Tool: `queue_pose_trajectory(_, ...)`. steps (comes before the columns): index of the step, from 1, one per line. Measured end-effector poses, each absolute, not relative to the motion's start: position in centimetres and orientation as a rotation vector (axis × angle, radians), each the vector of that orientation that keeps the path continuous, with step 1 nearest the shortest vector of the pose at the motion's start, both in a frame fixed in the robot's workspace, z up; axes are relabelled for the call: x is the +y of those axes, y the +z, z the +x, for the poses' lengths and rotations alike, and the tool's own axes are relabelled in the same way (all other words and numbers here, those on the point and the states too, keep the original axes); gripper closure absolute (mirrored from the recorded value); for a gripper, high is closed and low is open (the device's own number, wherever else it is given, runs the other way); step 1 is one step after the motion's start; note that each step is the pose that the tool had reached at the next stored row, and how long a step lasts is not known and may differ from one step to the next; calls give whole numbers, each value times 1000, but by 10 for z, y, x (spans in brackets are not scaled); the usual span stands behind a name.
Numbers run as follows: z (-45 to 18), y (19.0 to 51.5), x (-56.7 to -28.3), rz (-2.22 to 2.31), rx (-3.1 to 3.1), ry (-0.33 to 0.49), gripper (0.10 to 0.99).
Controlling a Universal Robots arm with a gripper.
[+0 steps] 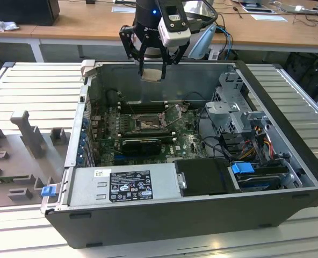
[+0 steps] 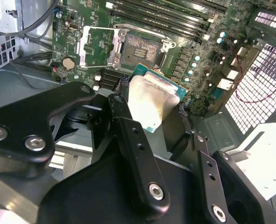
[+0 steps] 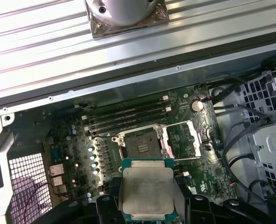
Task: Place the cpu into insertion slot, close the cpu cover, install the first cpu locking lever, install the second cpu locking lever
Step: 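Place the cpu into insertion slot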
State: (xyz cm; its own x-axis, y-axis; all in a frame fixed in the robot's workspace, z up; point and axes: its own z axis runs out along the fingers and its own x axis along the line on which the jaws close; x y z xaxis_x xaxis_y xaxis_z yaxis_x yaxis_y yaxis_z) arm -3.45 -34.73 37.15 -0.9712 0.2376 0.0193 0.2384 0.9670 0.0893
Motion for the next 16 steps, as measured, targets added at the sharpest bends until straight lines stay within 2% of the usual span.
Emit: queue_pose_trajectory(16, -35, 371, -347, -403, -3105, -143, 557)
